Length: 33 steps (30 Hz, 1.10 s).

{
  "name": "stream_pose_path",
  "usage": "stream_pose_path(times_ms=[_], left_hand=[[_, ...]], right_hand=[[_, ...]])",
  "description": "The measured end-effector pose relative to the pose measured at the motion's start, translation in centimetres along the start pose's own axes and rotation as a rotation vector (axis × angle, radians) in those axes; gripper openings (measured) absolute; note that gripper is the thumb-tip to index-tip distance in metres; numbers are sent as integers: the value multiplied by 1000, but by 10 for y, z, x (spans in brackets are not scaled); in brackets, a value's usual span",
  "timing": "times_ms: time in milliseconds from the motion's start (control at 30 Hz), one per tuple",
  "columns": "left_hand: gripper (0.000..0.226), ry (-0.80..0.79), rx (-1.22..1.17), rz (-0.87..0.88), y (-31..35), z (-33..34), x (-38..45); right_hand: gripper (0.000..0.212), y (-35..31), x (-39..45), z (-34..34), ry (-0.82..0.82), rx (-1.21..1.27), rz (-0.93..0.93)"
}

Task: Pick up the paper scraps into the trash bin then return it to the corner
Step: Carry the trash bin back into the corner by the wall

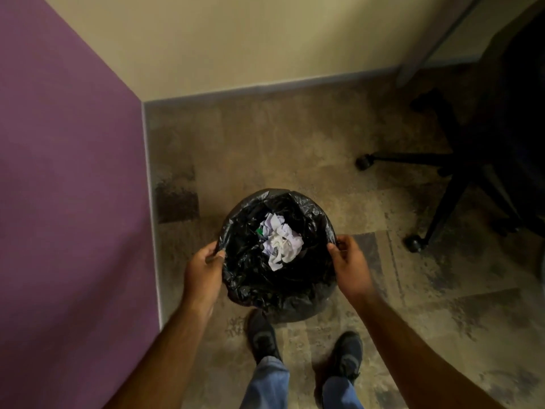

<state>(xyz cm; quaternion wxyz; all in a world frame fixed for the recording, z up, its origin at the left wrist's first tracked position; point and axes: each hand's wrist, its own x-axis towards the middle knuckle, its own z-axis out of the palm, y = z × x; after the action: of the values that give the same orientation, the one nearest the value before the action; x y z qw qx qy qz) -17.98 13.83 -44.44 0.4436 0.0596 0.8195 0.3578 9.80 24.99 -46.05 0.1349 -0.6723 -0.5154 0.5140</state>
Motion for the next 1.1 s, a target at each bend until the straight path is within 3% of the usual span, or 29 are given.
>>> stream_pose_path(times_ms=[200,400,800,1100], left_hand=[[42,-4,-74,7,58,-73,11],[50,98,-98,43,108,-117,49],[36,235,-185,1,220,-143,130],[31,266,-218,-11,285,-162,208]], right_hand=[[3,-101,12,36,-48,-11,-104],[11,-185,47,72,-120,-14,-173],[10,-322,161,134,-243,-6,-135],[23,-396,237,181,-322,-215,-175]])
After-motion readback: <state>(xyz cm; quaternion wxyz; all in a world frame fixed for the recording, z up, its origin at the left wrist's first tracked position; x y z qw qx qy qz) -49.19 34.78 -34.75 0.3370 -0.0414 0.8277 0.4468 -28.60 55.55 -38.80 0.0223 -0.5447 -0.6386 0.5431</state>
